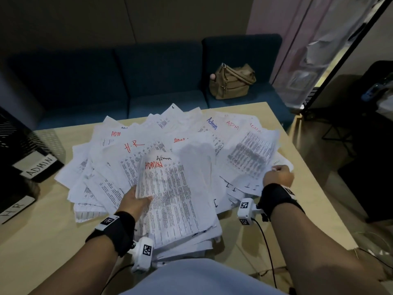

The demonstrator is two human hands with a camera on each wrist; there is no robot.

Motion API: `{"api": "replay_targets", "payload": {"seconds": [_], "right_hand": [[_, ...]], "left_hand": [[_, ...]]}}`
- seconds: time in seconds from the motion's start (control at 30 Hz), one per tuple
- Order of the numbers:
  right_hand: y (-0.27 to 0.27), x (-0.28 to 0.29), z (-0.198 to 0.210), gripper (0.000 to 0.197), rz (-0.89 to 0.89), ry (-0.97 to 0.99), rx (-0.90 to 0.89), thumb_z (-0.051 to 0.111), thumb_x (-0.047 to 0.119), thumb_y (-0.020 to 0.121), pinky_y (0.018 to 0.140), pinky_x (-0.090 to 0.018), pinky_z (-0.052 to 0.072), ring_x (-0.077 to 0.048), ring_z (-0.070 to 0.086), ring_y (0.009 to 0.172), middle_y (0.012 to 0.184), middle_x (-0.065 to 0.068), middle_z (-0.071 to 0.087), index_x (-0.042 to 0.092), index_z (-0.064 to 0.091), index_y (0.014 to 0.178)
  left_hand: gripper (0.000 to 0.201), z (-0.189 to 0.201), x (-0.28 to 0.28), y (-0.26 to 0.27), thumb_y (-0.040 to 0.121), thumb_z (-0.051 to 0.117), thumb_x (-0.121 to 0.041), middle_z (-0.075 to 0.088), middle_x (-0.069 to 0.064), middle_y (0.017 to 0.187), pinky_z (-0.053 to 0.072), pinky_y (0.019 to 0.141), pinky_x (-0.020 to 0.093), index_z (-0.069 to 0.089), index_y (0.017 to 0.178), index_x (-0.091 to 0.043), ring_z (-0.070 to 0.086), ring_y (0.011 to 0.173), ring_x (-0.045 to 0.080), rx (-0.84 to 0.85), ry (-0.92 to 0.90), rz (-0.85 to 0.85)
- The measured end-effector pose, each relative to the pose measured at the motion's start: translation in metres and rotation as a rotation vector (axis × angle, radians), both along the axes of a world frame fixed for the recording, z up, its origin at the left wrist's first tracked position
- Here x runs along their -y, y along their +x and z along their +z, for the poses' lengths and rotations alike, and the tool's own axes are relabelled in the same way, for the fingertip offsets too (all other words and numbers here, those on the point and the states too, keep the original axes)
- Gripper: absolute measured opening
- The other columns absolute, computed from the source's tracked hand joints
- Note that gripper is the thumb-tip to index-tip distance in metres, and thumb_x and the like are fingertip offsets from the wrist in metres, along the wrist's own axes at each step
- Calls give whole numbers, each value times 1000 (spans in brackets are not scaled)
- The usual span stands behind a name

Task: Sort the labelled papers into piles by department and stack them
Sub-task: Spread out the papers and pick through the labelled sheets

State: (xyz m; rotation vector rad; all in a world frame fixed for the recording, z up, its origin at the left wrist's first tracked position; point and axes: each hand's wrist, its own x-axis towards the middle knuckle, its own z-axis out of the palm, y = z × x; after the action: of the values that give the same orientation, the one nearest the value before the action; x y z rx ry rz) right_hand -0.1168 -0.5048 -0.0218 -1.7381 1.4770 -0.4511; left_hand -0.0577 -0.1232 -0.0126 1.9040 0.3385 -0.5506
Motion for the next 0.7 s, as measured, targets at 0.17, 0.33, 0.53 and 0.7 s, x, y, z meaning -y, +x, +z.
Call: {"api": "replay_targets", "payload": {"seconds": [0.17,0.33,0.53,0.7], "right_hand": [[-13,-1,62,13,22,-281,429,37,8,95,66,-25,38,-24,53,85,91,-9,52,8,49,103],[-13,-40,103,15,336,-396,599,47,8,94,62,-9,37,-3,49,75,85,5,57,7,54,107],[-19,-127,42,16,737,-92,260,47,10,94,58,-18,40,-13,57,70,87,-1,62,12,49,109],[-19,-155,17,18,939,1,49,41,6,92,59,-41,54,-25,61,68,87,-12,63,12,38,108]], "left_hand": [[44,-1,-1,-3,91,61,-11,62,12,123,46,95,40,49,134,-11,59,106,29,-6,-17,46],[41,10,9,-11,93,60,-26,62,12,124,42,86,32,53,131,-12,57,102,25,42,-49,73],[76,13,12,-8,82,35,-76,52,2,140,35,109,41,43,141,-29,48,128,23,-67,-236,97],[82,1,5,-3,68,61,-77,60,-4,132,37,107,51,46,136,-35,54,124,23,-95,-336,92]]}}
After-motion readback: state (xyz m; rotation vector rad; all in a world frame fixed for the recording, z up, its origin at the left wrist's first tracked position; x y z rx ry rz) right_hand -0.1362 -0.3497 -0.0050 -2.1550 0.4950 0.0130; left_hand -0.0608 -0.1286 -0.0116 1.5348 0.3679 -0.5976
